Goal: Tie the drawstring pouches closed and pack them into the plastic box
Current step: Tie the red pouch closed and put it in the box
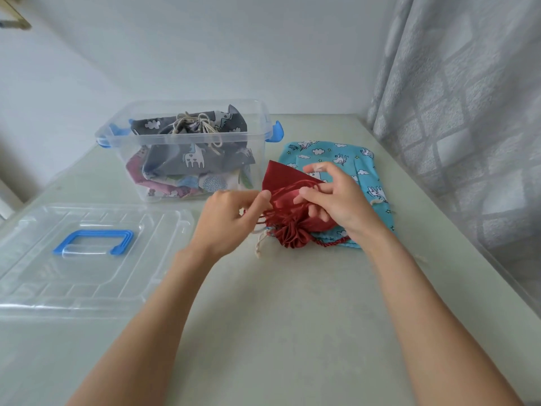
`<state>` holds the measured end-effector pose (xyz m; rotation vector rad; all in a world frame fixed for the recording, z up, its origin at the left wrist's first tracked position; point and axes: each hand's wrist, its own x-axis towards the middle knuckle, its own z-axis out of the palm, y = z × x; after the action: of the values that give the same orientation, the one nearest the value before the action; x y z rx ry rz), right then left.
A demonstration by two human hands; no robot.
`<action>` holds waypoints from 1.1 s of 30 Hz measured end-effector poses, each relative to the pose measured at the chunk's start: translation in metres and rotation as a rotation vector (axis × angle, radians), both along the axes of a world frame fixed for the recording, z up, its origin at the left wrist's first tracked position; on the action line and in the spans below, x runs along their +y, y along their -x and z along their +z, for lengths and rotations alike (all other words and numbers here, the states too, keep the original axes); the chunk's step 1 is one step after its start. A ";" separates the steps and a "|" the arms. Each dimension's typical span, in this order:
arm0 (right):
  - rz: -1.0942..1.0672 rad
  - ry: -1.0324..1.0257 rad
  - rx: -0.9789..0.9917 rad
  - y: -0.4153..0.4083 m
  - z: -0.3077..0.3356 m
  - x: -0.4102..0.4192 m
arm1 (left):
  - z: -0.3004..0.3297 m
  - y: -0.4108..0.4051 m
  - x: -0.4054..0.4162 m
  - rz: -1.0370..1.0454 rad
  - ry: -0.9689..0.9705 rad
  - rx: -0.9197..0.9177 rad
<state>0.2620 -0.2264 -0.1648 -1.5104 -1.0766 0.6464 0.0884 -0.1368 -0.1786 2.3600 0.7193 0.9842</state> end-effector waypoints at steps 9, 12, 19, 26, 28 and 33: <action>0.252 -0.069 0.010 0.002 0.011 -0.010 | -0.004 -0.004 -0.008 -0.098 0.361 0.002; 0.317 -0.086 0.023 0.005 0.011 -0.010 | -0.006 -0.006 -0.008 -0.112 0.206 -0.023; 0.262 -0.139 -0.184 0.002 0.008 -0.010 | -0.009 -0.014 -0.014 -0.155 0.342 -0.081; 0.058 -0.216 -0.476 0.005 0.003 -0.006 | -0.006 -0.014 -0.015 -0.185 0.611 -0.141; 0.056 -0.223 -0.474 0.007 0.003 -0.005 | -0.007 -0.015 -0.016 -0.201 0.608 -0.151; 0.062 -0.253 -0.476 0.012 0.002 -0.004 | -0.007 -0.014 -0.015 -0.245 0.644 -0.216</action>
<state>0.2502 -0.2308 -0.1629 -1.4448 -1.5088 0.1778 0.1026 -0.1519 -0.1859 1.7027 0.5414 0.7418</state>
